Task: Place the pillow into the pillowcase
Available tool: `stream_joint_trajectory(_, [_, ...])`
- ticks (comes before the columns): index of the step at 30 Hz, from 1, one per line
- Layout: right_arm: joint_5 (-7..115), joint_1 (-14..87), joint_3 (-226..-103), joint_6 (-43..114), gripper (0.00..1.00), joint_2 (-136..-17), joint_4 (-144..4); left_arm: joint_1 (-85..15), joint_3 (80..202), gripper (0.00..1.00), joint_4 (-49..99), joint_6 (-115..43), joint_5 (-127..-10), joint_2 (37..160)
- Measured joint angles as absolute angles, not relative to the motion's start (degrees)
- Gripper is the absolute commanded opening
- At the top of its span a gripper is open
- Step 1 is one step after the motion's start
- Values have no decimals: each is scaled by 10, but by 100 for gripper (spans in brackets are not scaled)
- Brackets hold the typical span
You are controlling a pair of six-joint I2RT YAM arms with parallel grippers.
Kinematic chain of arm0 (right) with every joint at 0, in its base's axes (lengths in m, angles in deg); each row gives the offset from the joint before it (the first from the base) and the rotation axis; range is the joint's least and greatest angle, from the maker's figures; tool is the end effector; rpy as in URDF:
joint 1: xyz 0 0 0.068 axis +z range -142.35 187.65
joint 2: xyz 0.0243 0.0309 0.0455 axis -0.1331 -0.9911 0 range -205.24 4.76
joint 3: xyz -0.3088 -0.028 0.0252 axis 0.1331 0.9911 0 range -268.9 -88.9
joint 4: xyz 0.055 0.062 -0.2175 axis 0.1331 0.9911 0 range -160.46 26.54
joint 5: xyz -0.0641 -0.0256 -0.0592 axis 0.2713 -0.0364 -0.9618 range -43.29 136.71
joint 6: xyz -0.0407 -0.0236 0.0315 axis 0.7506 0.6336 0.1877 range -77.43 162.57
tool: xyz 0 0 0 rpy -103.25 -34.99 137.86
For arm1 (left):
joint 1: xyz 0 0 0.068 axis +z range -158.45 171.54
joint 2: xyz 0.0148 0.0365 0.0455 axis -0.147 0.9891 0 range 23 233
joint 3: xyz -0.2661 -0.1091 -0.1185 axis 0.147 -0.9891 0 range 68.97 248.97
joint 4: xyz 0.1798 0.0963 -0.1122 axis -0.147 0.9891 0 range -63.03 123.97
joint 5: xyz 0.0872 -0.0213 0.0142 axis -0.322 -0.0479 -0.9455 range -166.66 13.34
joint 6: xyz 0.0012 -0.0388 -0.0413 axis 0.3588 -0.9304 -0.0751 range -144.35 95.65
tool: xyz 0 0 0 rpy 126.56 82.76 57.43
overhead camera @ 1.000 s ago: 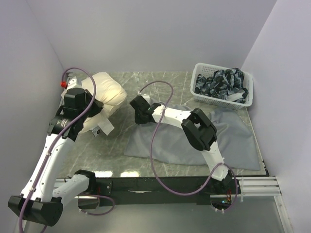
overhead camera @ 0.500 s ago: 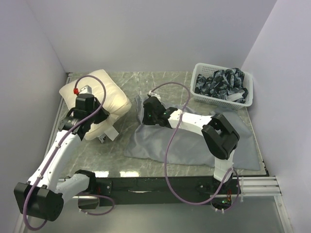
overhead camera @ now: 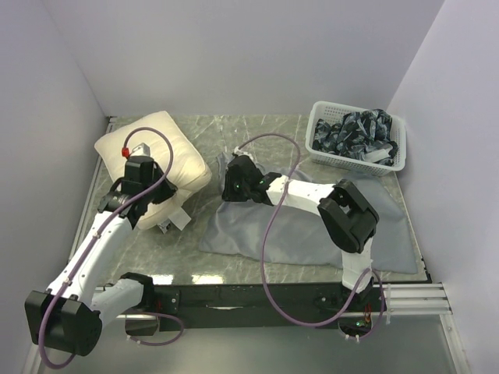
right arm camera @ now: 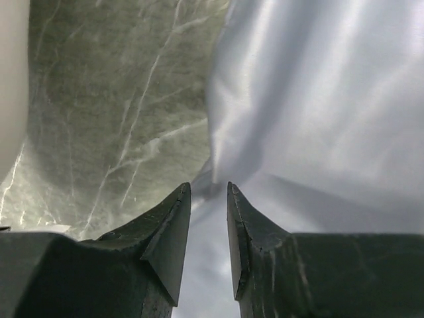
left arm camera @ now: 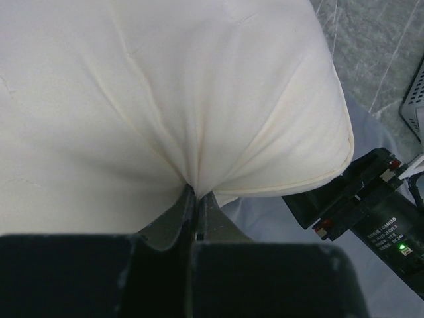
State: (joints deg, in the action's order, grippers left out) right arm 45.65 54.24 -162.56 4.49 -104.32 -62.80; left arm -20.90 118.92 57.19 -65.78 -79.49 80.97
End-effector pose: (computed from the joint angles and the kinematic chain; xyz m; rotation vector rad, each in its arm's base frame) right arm 0.2834 0.2983 0.2475 -0.1708 2.4289 0.6953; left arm 0.1652 -0.0344 0.3300 -0.5961 2.1971 -0.4502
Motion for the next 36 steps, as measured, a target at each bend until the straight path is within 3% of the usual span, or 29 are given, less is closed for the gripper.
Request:
stream_joint_trajectory(3, [454,549,-1641,45,30,-1061,-625,-209,1181,1,567,-658,-795,809])
stream_joint_trajectory(6, [444,552,-1648,43,11,-1075,-617,-209,1174,1,567,-658,-795,809])
stream_joint_trajectory(9, [435,553,-1645,46,6,-1076,-610,-209,1170,1,566,-658,-795,809])
stream_joint_trajectory(17, [435,550,-1555,44,6,-998,-628,-209,1159,1,553,-657,-795,813])
stream_joint_trajectory(24, [450,513,-1460,40,11,-916,-671,-209,1151,1,545,-648,-788,853])
stream_joint_trajectory(30, [461,487,-1423,46,24,-925,-684,-211,1147,1,541,-639,-780,880])
stream_joint_trajectory(35, [465,491,-1417,64,19,-935,-693,-218,1126,1,527,-640,-780,882])
stream_joint_trajectory(36, [465,492,-1418,66,19,-940,-694,-223,1121,20,522,-641,-782,883])
